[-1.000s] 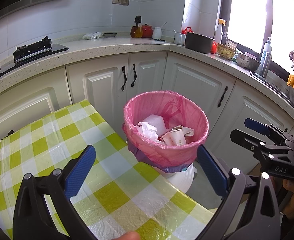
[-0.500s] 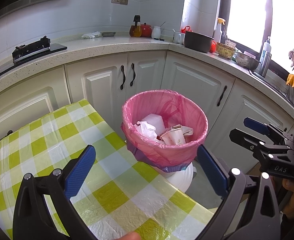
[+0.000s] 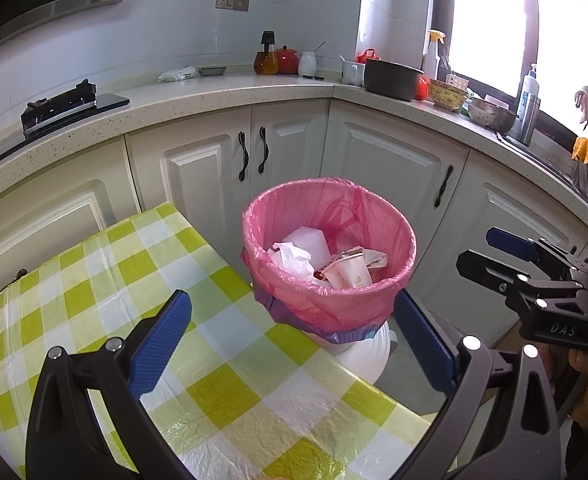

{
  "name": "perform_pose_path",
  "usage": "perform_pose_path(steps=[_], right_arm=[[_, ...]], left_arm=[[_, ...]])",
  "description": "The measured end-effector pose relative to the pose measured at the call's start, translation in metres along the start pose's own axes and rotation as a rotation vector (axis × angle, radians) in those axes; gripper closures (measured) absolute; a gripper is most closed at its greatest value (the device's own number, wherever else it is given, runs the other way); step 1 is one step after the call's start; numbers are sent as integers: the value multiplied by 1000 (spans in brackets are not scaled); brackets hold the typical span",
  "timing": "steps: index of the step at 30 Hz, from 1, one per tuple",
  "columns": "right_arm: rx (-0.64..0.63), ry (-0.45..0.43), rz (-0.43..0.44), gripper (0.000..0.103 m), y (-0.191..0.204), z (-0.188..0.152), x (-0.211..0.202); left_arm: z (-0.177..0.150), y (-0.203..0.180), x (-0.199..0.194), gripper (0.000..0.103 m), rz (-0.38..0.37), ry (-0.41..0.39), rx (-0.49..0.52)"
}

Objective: Collect trash

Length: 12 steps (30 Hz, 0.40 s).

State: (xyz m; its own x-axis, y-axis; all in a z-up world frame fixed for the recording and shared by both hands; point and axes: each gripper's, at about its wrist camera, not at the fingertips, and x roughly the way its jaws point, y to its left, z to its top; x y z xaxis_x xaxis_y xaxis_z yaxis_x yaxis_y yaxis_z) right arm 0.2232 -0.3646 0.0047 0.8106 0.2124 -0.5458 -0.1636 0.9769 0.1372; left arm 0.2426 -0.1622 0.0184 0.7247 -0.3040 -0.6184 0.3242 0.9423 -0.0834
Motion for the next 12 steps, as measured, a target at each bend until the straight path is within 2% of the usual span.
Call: perform_pose_path(steps=[12], right_arm=[[0, 0, 1, 18, -1, 0, 0]], left_arm=[[3, 4, -1, 5, 1, 4, -6]])
